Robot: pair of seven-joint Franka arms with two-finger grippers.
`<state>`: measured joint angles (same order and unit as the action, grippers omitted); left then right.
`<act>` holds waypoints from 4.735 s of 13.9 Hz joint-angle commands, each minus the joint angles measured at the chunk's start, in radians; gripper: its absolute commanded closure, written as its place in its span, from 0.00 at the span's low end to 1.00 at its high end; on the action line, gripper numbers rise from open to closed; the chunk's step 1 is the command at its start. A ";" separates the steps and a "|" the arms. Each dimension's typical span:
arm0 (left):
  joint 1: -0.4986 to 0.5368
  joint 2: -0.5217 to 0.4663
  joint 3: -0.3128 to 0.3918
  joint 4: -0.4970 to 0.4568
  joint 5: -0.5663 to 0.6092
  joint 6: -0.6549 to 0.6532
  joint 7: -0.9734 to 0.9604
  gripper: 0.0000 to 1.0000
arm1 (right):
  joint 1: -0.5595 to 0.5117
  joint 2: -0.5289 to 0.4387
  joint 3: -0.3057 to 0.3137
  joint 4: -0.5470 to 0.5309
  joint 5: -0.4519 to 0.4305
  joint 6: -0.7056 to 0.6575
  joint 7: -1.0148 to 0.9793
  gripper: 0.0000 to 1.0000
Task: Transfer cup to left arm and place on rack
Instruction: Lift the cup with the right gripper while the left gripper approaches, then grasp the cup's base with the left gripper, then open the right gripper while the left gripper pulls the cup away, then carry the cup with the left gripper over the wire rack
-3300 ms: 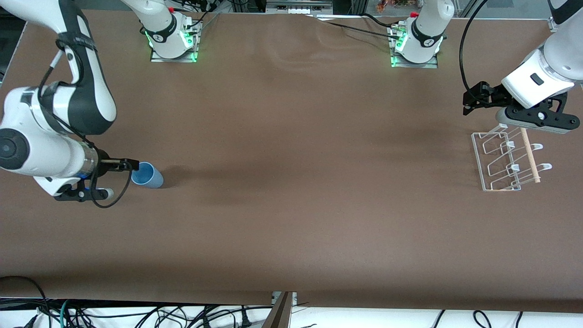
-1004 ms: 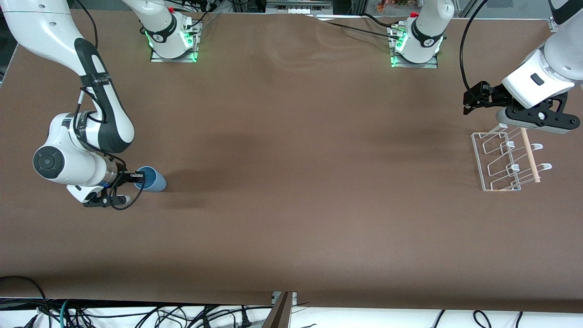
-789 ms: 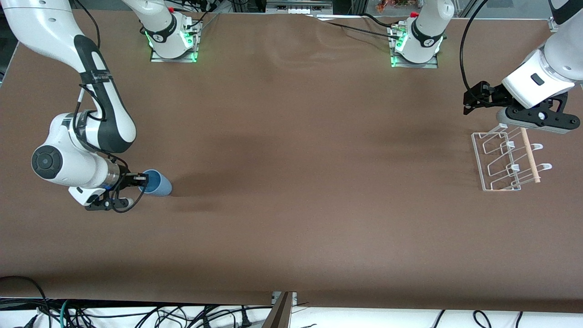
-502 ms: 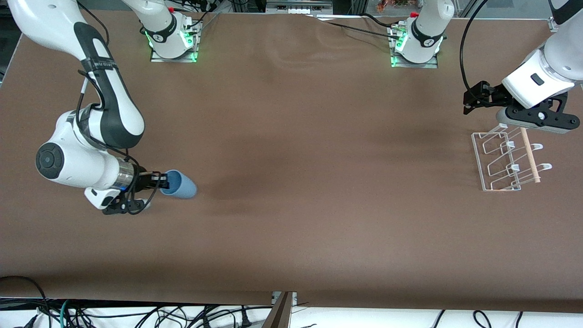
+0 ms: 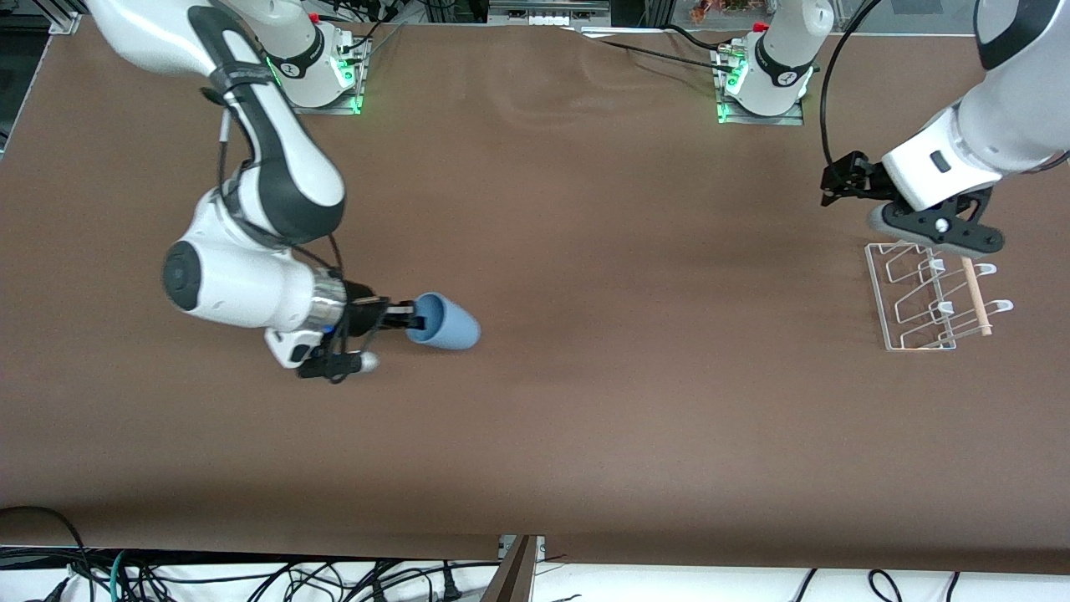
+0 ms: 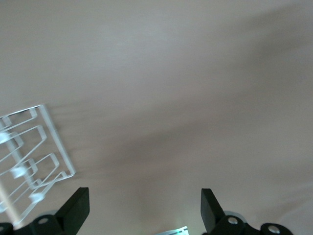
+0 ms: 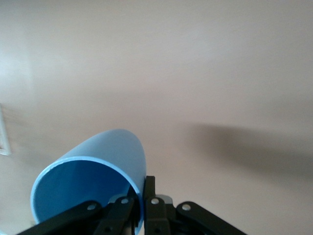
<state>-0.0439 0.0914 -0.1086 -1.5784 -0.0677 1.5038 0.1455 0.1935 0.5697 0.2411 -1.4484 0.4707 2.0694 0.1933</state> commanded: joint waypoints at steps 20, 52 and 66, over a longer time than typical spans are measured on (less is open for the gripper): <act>-0.137 0.231 -0.003 0.115 -0.550 0.236 1.017 0.00 | 0.282 0.130 0.050 0.301 0.425 0.156 0.178 1.00; -0.106 0.185 -0.023 0.087 -0.168 -0.002 0.972 0.91 | -0.003 0.068 0.043 0.299 0.275 -0.159 0.091 0.00; -0.209 0.257 -0.054 0.045 0.783 -0.317 0.740 0.87 | -0.088 -0.126 -0.137 0.122 -0.384 -0.343 -0.055 0.00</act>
<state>-0.2439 0.3348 -0.1589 -1.5191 0.6098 1.2071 0.8944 0.1095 0.5379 0.1072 -1.2605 0.2050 1.7610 0.1484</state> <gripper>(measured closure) 0.229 0.000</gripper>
